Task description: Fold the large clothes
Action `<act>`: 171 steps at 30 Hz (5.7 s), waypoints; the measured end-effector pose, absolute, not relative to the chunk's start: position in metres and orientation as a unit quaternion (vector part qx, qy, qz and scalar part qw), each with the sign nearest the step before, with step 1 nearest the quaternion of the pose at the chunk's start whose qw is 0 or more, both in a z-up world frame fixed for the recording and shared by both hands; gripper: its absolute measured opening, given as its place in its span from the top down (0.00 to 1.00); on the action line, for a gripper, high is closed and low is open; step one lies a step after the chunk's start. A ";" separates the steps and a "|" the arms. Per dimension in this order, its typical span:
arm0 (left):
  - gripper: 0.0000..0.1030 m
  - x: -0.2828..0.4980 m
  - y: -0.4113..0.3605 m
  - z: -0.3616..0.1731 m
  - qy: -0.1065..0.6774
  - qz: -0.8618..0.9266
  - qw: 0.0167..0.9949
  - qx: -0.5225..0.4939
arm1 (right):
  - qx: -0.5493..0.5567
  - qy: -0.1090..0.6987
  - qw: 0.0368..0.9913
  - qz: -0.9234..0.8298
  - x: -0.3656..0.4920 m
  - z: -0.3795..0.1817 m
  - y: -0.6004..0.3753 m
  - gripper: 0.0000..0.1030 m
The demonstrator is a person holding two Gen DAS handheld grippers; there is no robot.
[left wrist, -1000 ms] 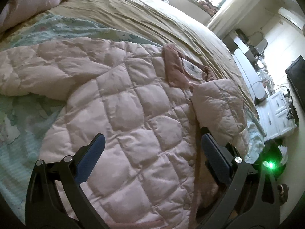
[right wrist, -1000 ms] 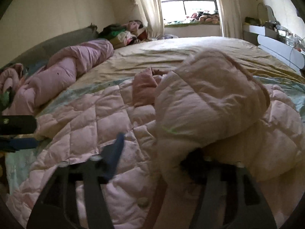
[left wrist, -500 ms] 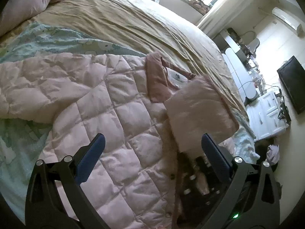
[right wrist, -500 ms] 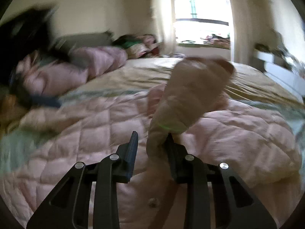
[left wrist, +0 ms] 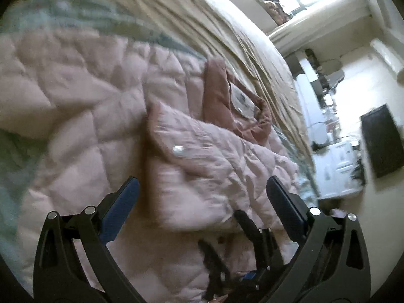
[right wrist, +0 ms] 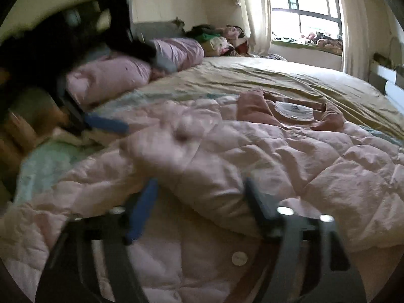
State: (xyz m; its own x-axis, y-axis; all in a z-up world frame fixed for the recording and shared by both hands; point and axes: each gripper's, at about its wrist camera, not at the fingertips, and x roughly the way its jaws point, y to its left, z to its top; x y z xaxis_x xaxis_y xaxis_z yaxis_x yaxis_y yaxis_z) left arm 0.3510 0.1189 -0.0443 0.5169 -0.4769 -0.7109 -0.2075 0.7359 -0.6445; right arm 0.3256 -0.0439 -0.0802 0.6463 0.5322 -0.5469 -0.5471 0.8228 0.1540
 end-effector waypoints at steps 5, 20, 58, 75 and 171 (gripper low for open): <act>0.09 0.360 0.112 -0.074 0.521 -0.050 0.787 -0.327 | 0.091 0.319 0.890 0.312 0.335 -0.075 -0.083 0.22; 0.70 0.369 0.056 -0.063 0.506 -0.052 0.850 -0.140 | 0.117 0.287 0.948 0.077 0.337 -0.057 -0.175 0.22; 0.39 0.371 0.031 -0.058 0.459 -0.023 0.887 -0.041 | 0.074 0.392 0.917 -0.003 0.382 -0.100 -0.188 0.21; 0.23 0.360 0.035 -0.085 0.480 -0.045 0.875 -0.045 | 0.068 0.396 0.916 0.000 0.388 -0.110 -0.183 0.16; 0.09 0.234 0.462 -0.091 0.430 0.234 0.813 -0.315 | -0.049 0.387 0.867 0.310 0.311 -0.020 0.228 0.04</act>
State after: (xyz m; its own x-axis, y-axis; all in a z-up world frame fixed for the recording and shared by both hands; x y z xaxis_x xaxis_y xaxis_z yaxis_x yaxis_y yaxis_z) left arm 0.2337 0.4617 -0.0915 0.5213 0.1094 -0.8463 -0.6514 0.6917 -0.3118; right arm 0.3113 0.2280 -0.0202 0.5084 0.4995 -0.7015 -0.5748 0.8034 0.1555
